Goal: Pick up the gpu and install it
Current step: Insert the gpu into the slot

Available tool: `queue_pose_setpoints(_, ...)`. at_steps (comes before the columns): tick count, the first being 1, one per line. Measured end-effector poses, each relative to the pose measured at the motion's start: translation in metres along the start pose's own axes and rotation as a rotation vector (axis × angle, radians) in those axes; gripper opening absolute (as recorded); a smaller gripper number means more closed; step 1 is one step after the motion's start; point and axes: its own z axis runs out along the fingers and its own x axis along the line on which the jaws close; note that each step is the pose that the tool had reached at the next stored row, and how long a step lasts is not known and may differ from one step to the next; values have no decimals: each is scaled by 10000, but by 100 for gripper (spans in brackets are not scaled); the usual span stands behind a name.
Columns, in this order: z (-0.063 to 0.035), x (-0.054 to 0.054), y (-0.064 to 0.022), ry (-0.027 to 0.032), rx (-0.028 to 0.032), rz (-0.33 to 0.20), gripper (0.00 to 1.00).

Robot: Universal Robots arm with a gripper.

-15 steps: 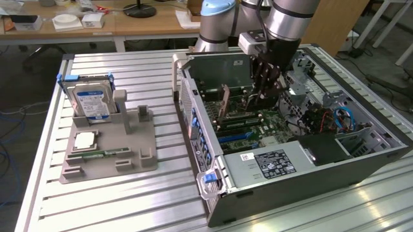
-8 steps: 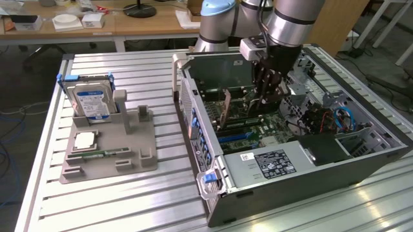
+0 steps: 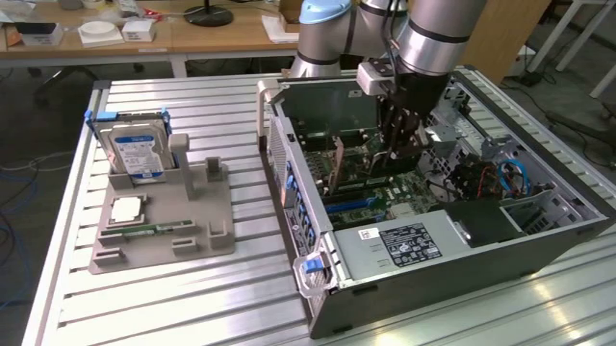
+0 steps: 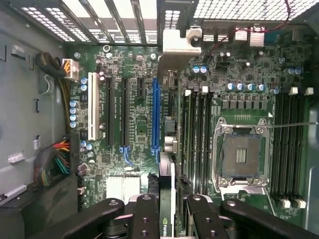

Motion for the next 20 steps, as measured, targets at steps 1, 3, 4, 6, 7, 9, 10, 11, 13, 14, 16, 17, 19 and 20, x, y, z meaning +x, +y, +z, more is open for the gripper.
queue_pose_setpoints(1, 2, 0, -1, 1, 0, 104, 27)
queue_pose_setpoints(3, 6, 1, -1, 0, -3, 379, 27)
queue_pose_setpoints(4, 8, 2, -1, -1, -4, 486, 27)
queue_pose_setpoints(6, 16, 8, 4, -6, -3, 568, 27)
queue_pose_setpoints(7, 22, 12, 16, -6, -3, 574, 27)
queue_pose_setpoints(9, 35, 19, 53, -4, -4, 575, 27)
queue_pose_setpoints(10, 40, 23, 75, -3, -4, 576, 27)
queue_pose_setpoints(11, 45, 27, 94, -3, -5, 576, 27)
queue_pose_setpoints(13, 58, 35, 131, -5, -3, 576, 27)
queue_pose_setpoints(14, 67, 38, 160, -5, -4, 575, 27)
queue_pose_setpoints(16, 93, 41, 213, -4, -4, 569, 27)
queue_pose_setpoints(17, 107, 42, 237, -2, -1, 566, 27)
queue_pose_setpoints(19, 129, 47, 265, -4, 13, 564, 27)
queue_pose_setpoints(20, 133, 48, 270, -2, 13, 564, 27)
